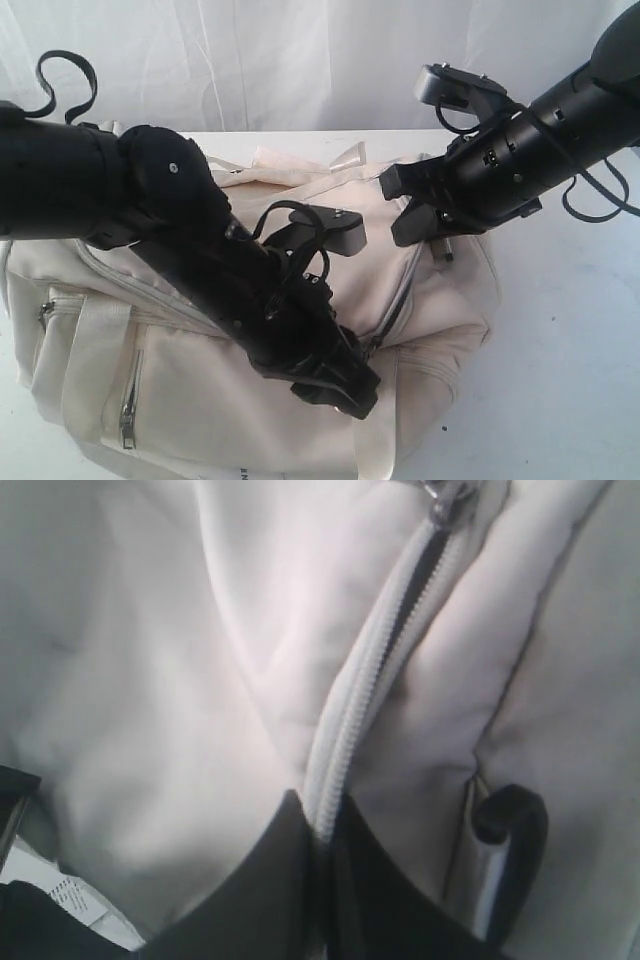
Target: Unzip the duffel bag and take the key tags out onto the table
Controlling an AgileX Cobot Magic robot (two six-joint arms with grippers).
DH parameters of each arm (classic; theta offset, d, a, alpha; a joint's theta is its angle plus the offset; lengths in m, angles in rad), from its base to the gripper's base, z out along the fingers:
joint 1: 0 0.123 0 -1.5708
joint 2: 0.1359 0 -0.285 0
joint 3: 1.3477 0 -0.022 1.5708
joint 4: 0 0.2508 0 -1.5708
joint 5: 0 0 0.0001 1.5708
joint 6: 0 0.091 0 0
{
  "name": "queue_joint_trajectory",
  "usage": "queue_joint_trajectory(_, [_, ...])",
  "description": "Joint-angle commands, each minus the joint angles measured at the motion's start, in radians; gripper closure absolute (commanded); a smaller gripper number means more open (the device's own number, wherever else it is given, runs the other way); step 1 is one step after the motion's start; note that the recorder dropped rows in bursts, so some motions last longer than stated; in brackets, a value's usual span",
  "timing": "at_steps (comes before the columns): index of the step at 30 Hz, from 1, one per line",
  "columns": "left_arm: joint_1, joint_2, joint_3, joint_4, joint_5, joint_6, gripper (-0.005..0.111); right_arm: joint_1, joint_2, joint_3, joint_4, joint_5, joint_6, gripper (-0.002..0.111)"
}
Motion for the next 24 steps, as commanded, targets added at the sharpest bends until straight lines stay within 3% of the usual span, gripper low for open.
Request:
queue_joint_trajectory(1, [-0.005,-0.020,0.037,0.064,0.096,-0.027,0.107,-0.013,-0.014,0.000,-0.010,-0.048,-0.007,0.108])
queue_joint_trajectory(12, [-0.005,-0.118,0.039,0.369,0.137,-0.249,0.107,-0.013,-0.014,0.000,-0.014,-0.048,-0.007,0.108])
queue_joint_trajectory(24, [-0.005,-0.181,0.052,0.559,0.212,-0.379,0.107,-0.013,-0.014,0.000,-0.037,-0.046,-0.007,0.108])
